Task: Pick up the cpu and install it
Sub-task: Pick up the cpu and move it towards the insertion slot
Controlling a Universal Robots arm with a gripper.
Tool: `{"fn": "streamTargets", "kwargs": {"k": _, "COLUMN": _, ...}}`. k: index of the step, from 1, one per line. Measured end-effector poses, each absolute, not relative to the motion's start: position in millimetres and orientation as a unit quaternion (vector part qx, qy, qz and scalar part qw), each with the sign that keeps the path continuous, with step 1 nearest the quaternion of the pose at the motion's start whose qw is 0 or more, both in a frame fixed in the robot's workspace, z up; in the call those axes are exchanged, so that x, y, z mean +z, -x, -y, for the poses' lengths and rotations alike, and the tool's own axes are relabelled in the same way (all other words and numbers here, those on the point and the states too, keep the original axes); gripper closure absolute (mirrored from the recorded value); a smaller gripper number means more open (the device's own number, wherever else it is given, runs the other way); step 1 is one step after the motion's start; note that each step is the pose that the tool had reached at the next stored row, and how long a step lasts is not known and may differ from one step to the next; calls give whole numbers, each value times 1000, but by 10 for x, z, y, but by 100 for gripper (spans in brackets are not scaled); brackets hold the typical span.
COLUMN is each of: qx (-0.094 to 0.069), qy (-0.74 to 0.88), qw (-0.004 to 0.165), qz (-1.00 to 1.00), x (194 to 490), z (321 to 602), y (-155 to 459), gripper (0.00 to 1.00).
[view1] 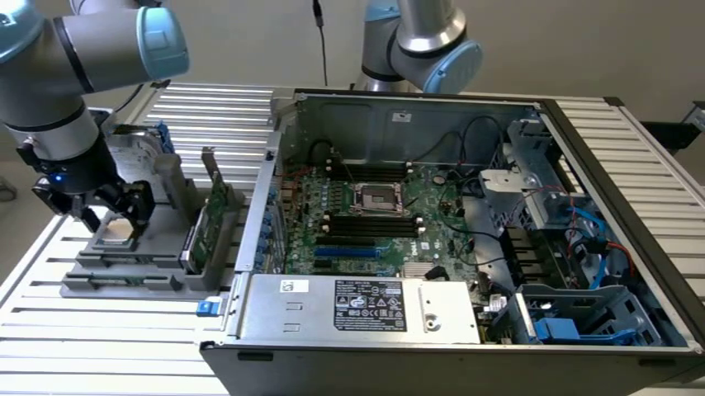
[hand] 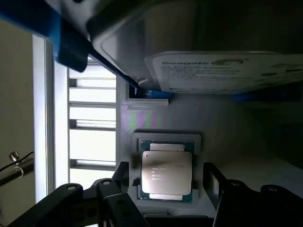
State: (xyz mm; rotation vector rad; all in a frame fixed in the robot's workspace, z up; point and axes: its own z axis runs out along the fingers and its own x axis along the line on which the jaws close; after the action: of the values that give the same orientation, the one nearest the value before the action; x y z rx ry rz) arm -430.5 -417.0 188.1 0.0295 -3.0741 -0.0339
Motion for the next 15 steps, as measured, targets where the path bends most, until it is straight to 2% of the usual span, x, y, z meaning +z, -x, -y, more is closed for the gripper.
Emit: {"fn": "streamTargets", "kwargs": {"k": 15, "qx": -11, "qy": -8, "qw": 34, "qz": 999, "x": 1876, "z": 4159, "y": 4296, "gripper": 27}}
